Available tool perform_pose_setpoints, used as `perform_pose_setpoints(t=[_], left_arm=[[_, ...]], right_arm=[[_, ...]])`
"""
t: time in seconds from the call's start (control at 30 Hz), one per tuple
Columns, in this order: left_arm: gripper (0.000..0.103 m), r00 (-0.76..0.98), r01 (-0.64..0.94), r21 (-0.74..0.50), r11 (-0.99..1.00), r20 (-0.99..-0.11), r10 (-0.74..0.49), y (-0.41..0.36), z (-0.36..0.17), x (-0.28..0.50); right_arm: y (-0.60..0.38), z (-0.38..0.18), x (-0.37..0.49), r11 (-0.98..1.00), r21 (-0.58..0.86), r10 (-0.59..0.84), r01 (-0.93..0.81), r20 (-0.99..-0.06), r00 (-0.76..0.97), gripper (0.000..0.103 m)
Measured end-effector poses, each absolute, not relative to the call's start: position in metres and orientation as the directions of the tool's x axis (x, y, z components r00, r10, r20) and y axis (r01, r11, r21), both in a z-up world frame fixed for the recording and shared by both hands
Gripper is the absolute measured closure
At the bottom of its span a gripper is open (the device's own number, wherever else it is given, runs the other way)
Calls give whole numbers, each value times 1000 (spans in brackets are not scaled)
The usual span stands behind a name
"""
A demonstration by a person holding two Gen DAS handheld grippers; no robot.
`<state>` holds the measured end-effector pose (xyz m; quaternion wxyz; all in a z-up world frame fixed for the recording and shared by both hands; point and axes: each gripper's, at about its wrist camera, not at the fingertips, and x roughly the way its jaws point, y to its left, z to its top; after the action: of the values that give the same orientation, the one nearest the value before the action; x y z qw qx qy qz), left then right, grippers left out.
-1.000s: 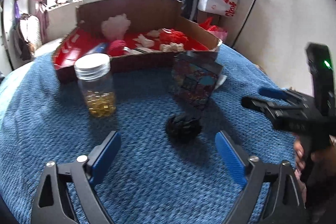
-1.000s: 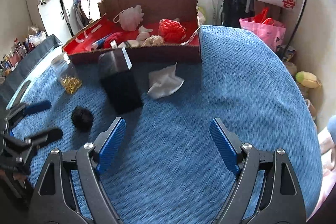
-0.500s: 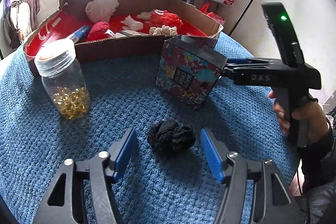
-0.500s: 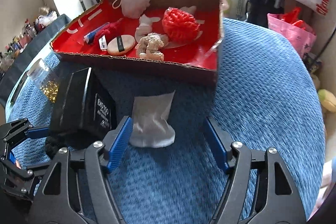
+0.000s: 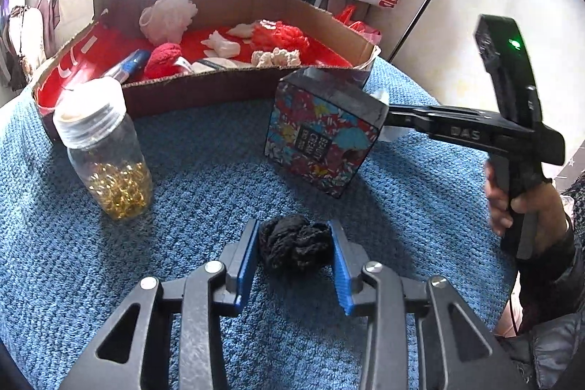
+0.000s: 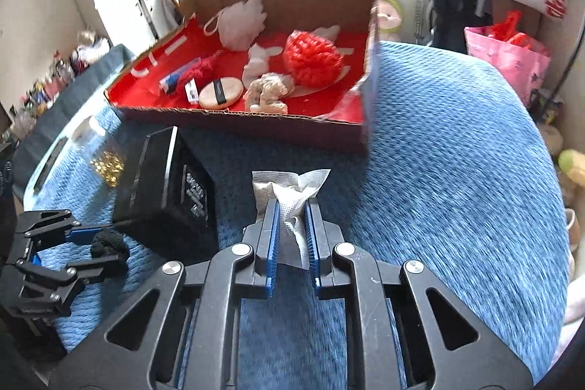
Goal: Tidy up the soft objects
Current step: 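Grasp the black scrunchie with the left tool while the right tool grasps the white tissue, then carry the scrunchie in the left tool while the right tool carries the tissue into the box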
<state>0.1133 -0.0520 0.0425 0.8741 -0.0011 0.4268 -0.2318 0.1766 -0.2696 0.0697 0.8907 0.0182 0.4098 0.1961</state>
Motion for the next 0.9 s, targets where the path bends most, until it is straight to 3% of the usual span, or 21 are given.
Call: perform_pose_setpoints(t=[0.47,0.9], left_arm=[[64,561,442,-176,880,-711,-424,-30,57,102],[64,528,468,-217,857,-709,-468,-13,49,89]], right_arm=[[-246,89,85,898,257,433,-356,-660,614,90],[-202,72,66,862,292,494,-415,-666,559,90]])
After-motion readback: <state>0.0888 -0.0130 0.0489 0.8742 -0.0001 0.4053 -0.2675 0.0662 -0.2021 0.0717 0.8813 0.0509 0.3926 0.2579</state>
